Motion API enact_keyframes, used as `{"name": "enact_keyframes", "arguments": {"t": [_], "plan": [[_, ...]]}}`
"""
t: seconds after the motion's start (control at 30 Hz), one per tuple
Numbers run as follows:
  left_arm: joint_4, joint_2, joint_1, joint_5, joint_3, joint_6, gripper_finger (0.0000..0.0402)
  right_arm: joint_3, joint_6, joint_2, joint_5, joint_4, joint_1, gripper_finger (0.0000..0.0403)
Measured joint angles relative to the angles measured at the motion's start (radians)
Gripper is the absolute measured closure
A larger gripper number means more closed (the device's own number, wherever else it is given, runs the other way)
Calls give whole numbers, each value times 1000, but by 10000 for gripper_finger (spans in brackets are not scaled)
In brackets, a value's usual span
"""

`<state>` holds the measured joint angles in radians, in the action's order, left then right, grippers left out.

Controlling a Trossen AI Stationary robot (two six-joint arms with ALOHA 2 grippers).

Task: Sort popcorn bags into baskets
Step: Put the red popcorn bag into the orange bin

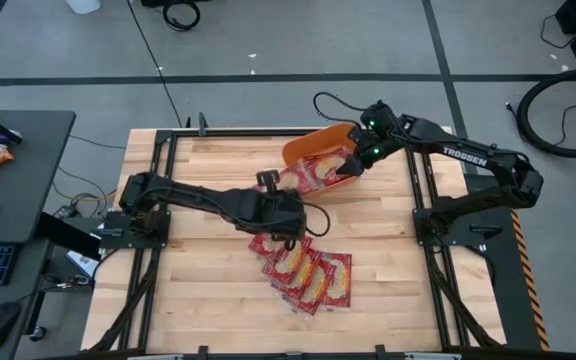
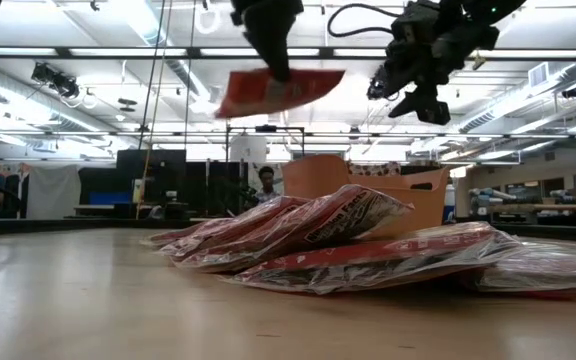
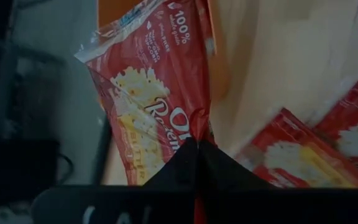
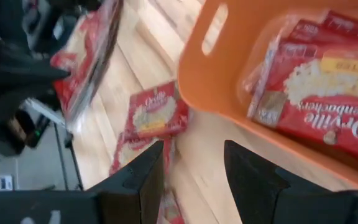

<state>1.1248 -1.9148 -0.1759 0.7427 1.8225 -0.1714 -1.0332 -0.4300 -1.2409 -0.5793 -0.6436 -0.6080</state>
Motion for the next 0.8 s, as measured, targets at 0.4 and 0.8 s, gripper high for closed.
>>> {"name": "enact_keyframes", "arguments": {"t": [0.4,0.8], "plan": [[-226,0,163,-110,8,365,391,0,-113,84,16,105,-67,233],[-561,-90,305,-302,10,378,398,-1,-38,310,265,-79,-204,233]]}}
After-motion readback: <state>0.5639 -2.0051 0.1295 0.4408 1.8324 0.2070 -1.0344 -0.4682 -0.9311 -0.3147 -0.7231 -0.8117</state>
